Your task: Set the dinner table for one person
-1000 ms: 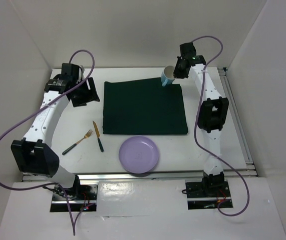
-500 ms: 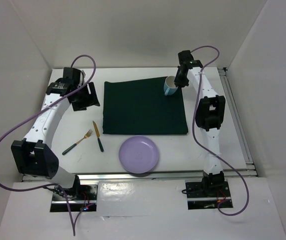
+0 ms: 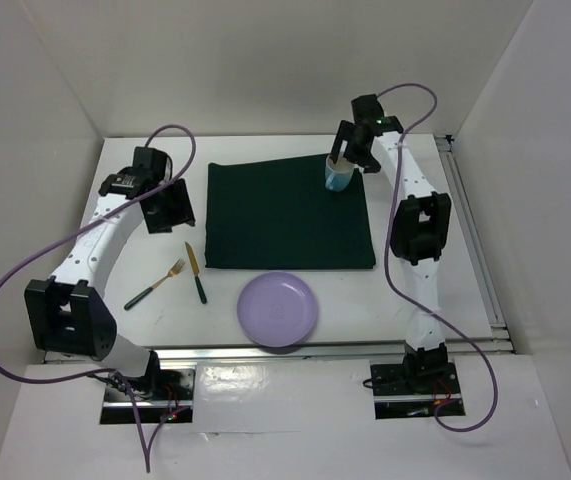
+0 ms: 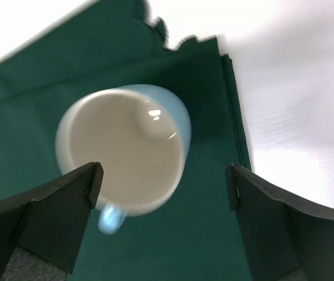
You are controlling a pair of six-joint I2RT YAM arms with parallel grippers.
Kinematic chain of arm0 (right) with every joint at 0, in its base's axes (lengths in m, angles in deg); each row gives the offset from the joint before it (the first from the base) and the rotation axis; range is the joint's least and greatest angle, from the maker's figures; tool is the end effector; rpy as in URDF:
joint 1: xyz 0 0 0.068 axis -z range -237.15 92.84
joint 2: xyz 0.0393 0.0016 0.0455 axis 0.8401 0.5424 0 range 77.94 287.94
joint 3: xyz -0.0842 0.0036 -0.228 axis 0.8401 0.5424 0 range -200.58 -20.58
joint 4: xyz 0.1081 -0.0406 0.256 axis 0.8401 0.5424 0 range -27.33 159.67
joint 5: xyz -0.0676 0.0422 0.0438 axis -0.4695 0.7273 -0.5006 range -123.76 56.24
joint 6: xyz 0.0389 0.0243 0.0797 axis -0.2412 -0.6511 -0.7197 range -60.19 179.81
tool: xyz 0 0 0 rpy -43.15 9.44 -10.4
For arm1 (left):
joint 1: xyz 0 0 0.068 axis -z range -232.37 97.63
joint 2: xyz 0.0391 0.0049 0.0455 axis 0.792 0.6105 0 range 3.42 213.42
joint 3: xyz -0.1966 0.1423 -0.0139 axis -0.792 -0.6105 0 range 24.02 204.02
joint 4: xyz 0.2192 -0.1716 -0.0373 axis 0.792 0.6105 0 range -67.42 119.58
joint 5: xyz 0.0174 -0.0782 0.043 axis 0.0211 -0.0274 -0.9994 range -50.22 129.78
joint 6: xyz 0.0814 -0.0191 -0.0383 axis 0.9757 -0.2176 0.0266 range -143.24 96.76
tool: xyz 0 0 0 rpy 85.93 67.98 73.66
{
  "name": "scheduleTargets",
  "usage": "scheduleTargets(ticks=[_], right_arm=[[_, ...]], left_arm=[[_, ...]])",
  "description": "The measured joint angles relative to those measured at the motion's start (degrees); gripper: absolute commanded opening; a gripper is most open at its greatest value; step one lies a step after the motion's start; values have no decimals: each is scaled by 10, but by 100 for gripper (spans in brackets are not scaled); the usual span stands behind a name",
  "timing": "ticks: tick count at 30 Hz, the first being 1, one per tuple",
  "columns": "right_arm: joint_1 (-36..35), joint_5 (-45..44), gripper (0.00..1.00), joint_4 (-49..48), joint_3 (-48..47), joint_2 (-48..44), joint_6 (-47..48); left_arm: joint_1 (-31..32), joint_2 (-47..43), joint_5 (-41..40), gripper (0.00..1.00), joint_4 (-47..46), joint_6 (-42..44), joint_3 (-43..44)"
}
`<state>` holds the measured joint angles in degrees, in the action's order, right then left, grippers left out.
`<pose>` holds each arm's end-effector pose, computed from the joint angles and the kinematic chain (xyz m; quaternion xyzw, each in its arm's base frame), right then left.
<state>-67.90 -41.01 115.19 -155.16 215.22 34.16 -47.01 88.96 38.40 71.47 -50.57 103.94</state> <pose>0.5407 0.0920 0.1910 0.1422 0.9419 0.0359 0.3023 0.3615 -0.0320 0.2521 -0.1851 0.9342 -0.0747 0.2957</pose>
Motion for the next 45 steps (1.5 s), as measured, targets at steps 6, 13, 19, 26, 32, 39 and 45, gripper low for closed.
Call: scheduleTargets(ticks=[6,13,19,26,32,39,45], right_arm=[[-1,6,100,-43,105,-169,7],[-10,25,100,-162,375,-457,-2],[-19,36,100,-177,455,-483,-4],[-20,37,100,-174,531,-497,-3],[-20,28,100,-169,544,-518,-1],[3,30,100,-162,549,-555,1],[48,52,100,-162,562,-597,-10]], left_arm=[[20,-21,-31,60,-23,-34,-106],[41,-44,-32,62,-83,-100,-240],[67,-45,-25,62,-154,-151,-329],[67,-12,-24,33,-210,-187,-360],[69,-3,-48,0,-189,-205,-333],[99,-60,-77,0,-109,-177,-238],[192,-15,16,0,-131,-149,-83]])
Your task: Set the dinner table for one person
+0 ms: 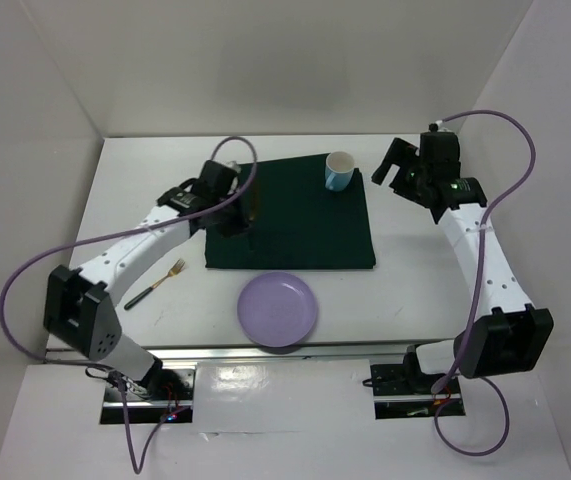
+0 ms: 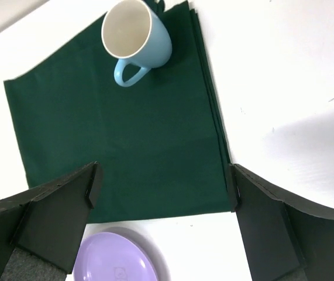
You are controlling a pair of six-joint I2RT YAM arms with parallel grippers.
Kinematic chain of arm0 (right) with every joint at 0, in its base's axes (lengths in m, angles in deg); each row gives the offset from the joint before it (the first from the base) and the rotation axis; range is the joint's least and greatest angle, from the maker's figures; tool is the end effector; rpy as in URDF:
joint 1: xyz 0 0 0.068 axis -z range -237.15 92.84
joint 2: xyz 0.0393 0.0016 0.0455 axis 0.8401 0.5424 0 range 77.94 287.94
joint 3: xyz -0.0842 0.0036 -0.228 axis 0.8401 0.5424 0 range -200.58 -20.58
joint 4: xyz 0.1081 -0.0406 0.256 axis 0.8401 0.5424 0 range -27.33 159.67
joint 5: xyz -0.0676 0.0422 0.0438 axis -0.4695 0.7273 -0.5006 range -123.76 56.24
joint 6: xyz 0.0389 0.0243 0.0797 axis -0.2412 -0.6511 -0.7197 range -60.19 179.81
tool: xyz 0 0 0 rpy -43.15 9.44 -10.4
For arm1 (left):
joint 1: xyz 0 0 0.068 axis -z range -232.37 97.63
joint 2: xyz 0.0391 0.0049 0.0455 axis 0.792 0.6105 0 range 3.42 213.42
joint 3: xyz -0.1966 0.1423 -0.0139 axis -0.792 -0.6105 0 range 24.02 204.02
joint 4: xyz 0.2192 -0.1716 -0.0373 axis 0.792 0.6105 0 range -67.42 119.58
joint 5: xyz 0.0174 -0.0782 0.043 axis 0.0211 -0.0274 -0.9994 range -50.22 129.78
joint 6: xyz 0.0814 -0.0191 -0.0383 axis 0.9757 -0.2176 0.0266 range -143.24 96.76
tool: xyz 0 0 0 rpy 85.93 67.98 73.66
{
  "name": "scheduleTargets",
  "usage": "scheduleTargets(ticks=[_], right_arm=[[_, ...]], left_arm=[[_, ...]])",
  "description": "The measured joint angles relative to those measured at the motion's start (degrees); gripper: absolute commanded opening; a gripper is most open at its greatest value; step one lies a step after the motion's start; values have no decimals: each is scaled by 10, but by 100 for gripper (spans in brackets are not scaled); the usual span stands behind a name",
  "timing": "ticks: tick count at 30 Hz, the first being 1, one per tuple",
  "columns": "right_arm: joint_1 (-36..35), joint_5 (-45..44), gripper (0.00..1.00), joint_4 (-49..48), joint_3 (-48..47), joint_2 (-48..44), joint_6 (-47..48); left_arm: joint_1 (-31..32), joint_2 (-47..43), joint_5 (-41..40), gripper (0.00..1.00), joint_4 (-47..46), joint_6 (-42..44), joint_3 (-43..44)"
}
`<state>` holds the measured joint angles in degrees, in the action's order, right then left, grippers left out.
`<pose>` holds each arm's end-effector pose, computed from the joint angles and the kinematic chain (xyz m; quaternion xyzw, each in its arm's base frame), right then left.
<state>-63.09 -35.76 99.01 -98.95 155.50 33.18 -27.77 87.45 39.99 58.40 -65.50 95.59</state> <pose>0.3602 0.0345 0.3140 0.1674 0.8731 0.1134 0.4437 0.3383 -0.1552 0.2298 -0.1428 0.9235 -0.1976 0.2962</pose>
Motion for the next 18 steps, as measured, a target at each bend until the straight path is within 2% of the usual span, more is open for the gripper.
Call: scheduleTargets(ticks=[4,9,18], right_arm=[[18,9,100,3,3,-14,-8],[22,-5,100,24,-3,-39,-6],[26,-28,100,28,-19,-127,5]], left_arm=[[82,112,64,0,-36,-5,103],[150,254,145,0,-66,-43,207],[170,353,189,0,-135,-122,227]])
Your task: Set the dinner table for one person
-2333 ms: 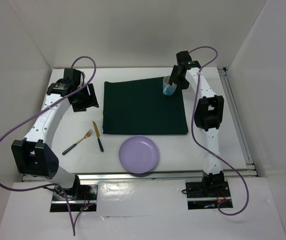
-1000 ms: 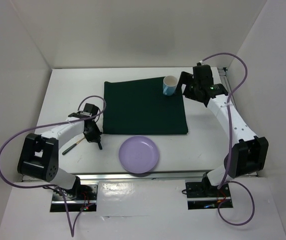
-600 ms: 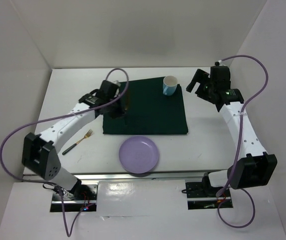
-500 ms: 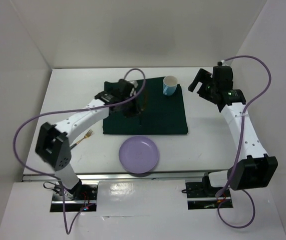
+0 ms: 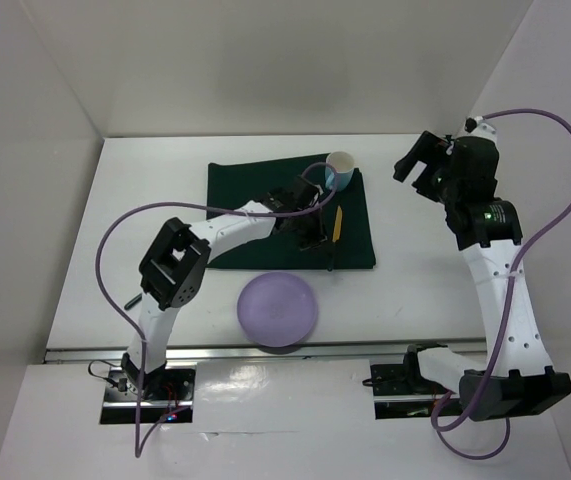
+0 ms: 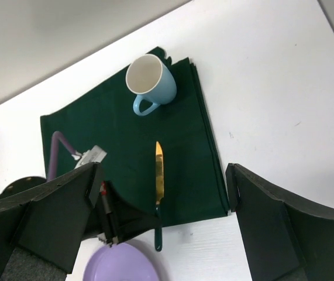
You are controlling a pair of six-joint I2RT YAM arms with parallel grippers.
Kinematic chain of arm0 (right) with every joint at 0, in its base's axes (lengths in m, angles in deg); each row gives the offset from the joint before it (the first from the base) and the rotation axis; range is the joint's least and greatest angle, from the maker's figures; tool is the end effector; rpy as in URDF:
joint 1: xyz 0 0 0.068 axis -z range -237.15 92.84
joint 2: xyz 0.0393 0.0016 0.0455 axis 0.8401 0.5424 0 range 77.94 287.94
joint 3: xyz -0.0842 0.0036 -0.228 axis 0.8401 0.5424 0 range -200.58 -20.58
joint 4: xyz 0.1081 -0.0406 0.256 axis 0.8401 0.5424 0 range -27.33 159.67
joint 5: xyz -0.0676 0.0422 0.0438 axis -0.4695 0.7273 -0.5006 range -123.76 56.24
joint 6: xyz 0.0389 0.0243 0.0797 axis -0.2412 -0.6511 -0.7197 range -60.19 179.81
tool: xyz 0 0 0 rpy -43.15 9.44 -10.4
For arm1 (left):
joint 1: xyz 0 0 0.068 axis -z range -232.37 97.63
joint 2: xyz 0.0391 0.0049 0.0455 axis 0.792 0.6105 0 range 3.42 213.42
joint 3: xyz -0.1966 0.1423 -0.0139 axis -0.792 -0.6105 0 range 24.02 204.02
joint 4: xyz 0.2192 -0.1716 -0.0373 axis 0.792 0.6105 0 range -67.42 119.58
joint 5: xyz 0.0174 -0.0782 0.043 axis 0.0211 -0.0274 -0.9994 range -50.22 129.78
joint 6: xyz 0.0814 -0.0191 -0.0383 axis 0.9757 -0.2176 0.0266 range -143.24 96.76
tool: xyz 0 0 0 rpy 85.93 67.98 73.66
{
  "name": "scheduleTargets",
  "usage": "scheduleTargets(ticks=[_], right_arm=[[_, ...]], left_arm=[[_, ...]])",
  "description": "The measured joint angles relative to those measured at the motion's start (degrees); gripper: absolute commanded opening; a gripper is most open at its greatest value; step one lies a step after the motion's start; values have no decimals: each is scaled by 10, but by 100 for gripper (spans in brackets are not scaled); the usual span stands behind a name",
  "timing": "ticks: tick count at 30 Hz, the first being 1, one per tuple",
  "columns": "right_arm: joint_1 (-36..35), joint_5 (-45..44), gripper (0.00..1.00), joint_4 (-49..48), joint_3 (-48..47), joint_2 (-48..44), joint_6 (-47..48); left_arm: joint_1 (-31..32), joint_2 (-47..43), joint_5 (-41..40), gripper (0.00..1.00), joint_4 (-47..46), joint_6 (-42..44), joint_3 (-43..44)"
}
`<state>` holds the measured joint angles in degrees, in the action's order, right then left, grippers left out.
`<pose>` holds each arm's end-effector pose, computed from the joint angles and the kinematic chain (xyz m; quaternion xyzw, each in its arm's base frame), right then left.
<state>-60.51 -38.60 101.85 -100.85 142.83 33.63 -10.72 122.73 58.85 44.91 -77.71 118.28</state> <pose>0.3041 0.0108 0.3898 0.1881 0.8158 0.1049 0.5367 0.3579 -0.3545 0.1468 -0.0427 0.9197 -0.3697 0.1248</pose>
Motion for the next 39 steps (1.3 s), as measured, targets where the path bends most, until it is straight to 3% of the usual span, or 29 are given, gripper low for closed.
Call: scheduleTargets(ticks=[9,16,25,32,33,34,39], right_arm=[[0,-3,100,23,0,-5,4],[0,-10,100,43,1,-14,14],[5,-35,100,76,1,-38,29],[5,-43,100,102,0,-36,31],[5,-45,100,103,0,-36,31],[5,-46,100,106,-1,-36,31],[5,-51,100,120,-8,-36,32]], left_arm=[[8,73,-21,0,-32,-68,60],[8,157,-42,0,-19,-87,187],[5,162,-74,1,-2,-104,187],[5,181,-79,41,8,-100,190],[5,182,-80,42,10,-99,190],[5,183,-81,53,12,-99,190],[2,183,-85,66,12,-85,190]])
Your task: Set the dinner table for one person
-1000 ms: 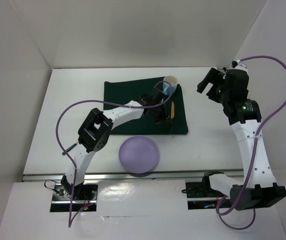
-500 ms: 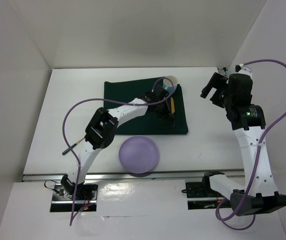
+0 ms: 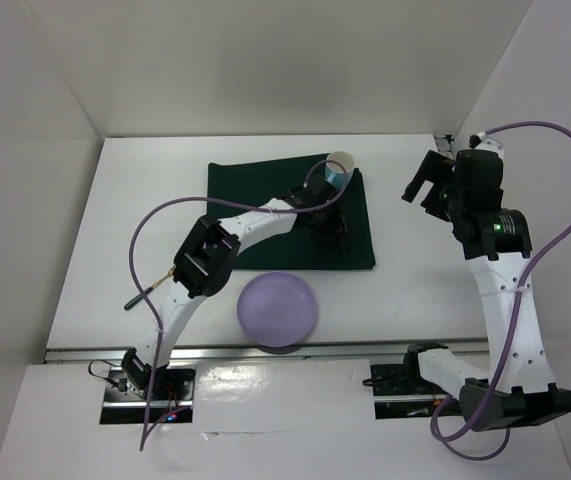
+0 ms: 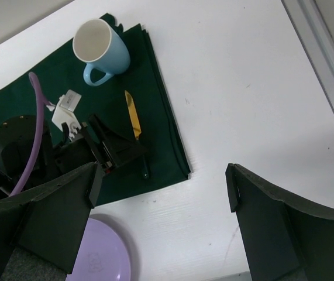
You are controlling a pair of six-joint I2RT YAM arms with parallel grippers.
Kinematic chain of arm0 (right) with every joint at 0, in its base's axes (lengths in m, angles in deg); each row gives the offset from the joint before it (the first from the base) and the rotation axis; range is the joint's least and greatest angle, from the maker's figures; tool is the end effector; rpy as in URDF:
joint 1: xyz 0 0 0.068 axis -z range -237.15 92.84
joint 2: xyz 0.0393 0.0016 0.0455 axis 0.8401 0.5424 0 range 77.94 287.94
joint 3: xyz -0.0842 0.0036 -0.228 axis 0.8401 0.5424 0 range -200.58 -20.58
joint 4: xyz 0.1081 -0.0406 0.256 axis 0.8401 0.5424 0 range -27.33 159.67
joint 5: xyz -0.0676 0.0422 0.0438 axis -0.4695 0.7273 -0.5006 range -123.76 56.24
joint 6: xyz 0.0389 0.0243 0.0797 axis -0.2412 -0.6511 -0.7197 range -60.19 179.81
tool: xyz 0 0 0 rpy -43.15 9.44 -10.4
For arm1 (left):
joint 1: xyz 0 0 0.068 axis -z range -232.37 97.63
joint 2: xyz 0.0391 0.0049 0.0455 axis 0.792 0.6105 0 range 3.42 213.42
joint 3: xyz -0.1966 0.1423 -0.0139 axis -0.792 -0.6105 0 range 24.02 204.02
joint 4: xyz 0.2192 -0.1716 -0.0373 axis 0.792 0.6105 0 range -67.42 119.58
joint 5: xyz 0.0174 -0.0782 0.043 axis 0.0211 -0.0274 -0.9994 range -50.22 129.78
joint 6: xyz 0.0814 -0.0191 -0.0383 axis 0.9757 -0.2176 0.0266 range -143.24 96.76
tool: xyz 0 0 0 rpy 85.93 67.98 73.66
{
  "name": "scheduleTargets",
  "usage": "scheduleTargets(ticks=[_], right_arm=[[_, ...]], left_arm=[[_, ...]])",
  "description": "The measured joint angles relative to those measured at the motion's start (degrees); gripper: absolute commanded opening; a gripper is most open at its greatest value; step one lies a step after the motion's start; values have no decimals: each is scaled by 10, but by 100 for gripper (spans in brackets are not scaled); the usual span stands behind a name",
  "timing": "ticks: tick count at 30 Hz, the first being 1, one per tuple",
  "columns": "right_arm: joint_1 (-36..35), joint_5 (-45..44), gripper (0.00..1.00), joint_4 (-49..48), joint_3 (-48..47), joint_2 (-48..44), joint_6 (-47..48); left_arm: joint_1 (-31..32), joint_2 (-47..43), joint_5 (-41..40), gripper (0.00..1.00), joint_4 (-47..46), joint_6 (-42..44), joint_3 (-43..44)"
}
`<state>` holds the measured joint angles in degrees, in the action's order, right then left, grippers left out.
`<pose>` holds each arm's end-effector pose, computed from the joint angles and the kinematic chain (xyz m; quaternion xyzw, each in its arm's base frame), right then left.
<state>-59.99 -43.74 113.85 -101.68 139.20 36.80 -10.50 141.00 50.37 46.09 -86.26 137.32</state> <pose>0.2704 -0.0010 0.3837 0.1940 0.8476 0.0352 0.4927 0.4092 -0.3872 0.1013 -0.1378 0.9193 -0.3367 0.1503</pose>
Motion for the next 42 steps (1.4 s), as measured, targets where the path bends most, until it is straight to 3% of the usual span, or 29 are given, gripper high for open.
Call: scheduleTargets(ticks=[7,13,20,24,25,26,28,31,37,42], right_arm=[[0,8,100,3,2,0,0],[0,18,100,0,13,-2,-1],[1,27,100,-6,29,-4,-2],[1,26,100,-10,39,-6,-3],[1,24,100,-10,39,-5,-4],[1,23,100,-10,39,-3,-4],[1,25,100,-15,39,0,-5],[1,38,100,-30,40,10,-8],[1,74,100,-56,46,36,-21],[1,89,100,-62,47,44,-27]], left_arm=[[4,-13,9,67,16,56,-3],[30,-108,-10,67,79,153,-67],[82,-347,-112,69,131,217,-280],[64,-462,-170,70,180,209,-400],[53,-481,-182,71,195,207,-427],[42,-493,-189,88,202,206,-449],[23,-519,-197,100,210,205,-502],[10,-544,-193,100,228,196,-549],[-20,-587,-181,81,202,176,-606],[-58,-595,-136,79,151,178,-665]])
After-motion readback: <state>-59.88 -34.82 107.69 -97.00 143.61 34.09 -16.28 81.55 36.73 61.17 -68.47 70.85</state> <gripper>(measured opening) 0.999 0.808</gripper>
